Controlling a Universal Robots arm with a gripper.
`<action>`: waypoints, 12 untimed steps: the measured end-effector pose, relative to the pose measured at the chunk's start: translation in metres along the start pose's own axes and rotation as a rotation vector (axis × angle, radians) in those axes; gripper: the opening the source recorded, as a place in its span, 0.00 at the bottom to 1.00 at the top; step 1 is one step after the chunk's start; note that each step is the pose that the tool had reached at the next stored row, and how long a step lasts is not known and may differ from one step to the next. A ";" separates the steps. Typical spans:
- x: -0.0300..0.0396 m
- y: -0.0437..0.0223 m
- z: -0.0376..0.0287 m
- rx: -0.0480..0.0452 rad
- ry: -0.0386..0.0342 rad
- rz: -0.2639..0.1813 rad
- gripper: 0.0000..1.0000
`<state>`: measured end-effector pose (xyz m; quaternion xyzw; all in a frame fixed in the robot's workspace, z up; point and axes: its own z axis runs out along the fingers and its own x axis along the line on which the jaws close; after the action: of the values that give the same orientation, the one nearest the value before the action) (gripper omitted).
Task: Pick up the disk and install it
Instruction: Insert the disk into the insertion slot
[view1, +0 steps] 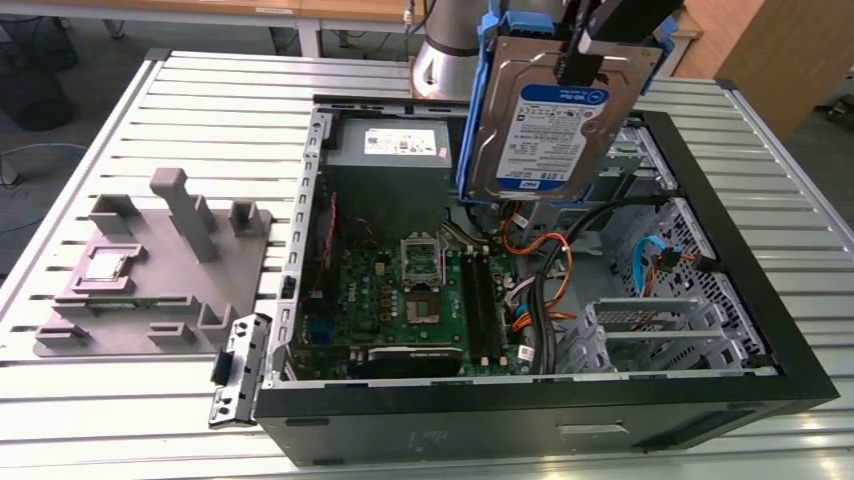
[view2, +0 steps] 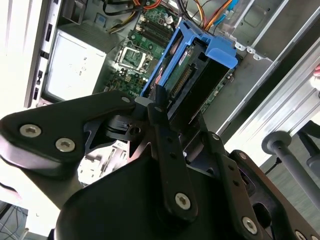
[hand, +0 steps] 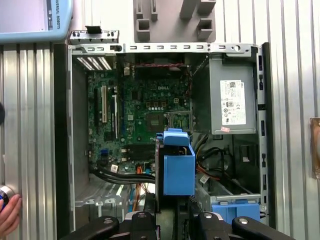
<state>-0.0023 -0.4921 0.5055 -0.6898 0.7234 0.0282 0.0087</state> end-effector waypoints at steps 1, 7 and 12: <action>-0.0001 -0.0012 0.0000 0.0000 -0.0001 0.000 0.35; 0.0010 -0.0031 0.0000 0.0000 0.0001 0.000 0.35; 0.0059 -0.0037 -0.0001 0.0000 0.0000 0.000 0.35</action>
<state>0.0012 -0.4982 0.5052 -0.6898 0.7234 0.0283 0.0087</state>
